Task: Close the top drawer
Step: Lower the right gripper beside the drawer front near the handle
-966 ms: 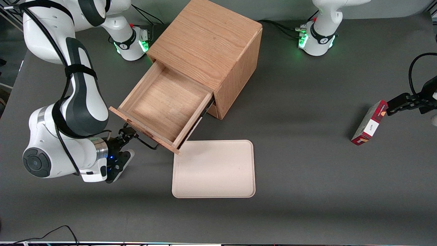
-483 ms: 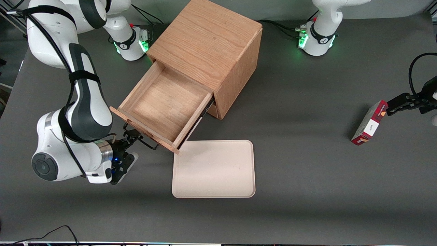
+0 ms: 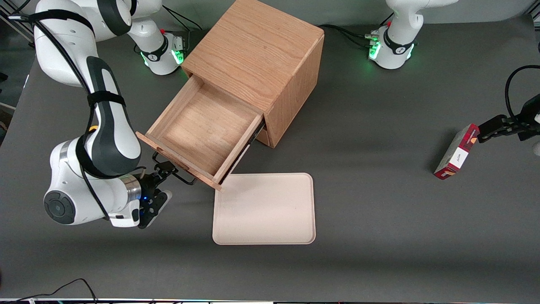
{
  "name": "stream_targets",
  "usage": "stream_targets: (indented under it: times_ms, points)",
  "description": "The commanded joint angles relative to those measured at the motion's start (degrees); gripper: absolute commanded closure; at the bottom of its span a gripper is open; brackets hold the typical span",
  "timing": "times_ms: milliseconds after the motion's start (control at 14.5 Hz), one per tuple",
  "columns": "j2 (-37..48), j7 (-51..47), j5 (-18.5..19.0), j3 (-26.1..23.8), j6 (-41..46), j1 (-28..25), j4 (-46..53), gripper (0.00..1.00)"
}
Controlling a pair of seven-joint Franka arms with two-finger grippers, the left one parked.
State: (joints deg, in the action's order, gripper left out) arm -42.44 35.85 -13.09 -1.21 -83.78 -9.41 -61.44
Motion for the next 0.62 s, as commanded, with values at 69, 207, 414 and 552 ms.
stream_targets:
  times_ms: [69, 207, 414, 552]
  points:
    - [2.1, -1.0, -2.3, 0.1, -1.9, 0.4, -4.1, 0.0]
    - [3.4, -1.1, -3.1, 0.1, -2.0, 0.4, -5.8, 0.0]
    - [7.1, -1.1, -4.8, 0.1, -4.0, 0.3, -11.6, 0.0]
    - [9.5, -1.8, -6.0, 0.0, -6.0, 0.2, -15.8, 0.0]
